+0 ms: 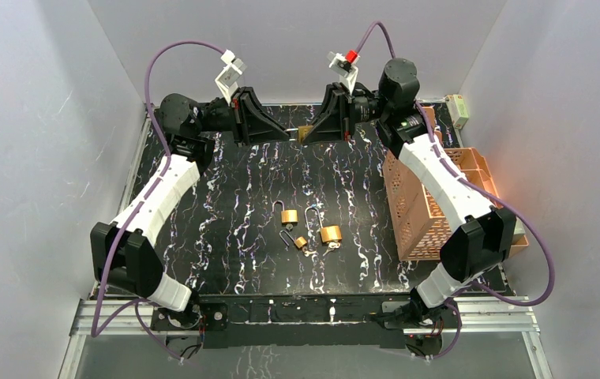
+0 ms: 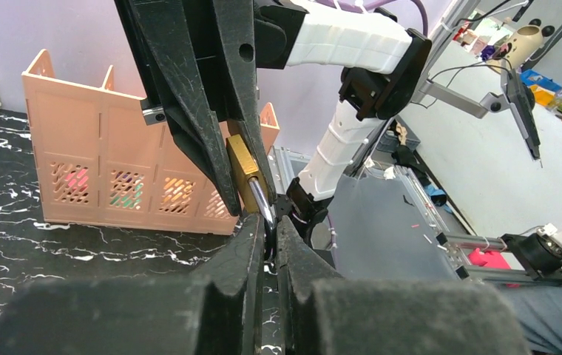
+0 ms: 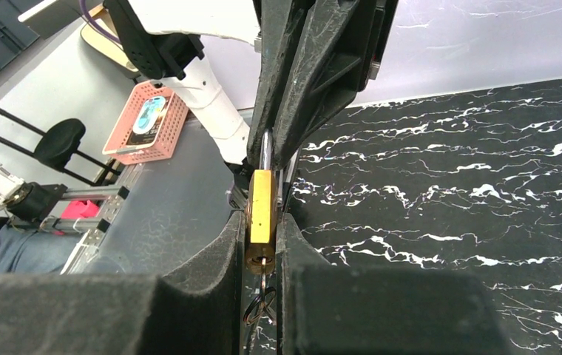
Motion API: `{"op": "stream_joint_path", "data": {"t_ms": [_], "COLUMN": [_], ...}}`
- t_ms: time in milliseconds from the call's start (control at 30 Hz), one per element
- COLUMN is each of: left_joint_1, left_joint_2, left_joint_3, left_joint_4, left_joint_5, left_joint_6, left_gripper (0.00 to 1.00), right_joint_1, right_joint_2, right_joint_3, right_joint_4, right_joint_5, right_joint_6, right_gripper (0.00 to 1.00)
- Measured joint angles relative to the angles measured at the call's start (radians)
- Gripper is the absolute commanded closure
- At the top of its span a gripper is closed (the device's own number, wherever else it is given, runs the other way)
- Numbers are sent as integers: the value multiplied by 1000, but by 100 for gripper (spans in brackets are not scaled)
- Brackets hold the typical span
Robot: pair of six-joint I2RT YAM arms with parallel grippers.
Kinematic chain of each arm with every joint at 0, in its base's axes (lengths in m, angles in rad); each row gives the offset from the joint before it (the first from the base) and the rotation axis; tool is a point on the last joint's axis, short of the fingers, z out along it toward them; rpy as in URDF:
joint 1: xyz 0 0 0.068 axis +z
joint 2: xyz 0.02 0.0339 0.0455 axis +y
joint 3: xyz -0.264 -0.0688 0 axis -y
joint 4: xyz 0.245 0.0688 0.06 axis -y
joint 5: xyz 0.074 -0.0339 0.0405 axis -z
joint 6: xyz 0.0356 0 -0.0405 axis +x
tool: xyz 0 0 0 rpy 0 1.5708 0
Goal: Lock with the key
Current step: Lock the lock.
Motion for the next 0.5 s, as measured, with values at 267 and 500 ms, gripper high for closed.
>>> {"op": "stream_joint_path", "data": {"t_ms": [267, 500], "left_joint_1": [-2, -17], "left_joint_2": [2, 2], "left_joint_3": [1, 1], "left_joint_4": [3, 7], "left_joint_5": [-18, -34], "left_joint_6": [-2, -15], "left_gripper": [100, 100], "right_joint_1": [0, 0], "right_joint_2": [5, 10], "right_joint_3": [16, 34], "right_joint_4": [-4, -15], "right_joint_5": [0, -20], "right_joint_6": [0, -2], "right_gripper": [100, 100]}}
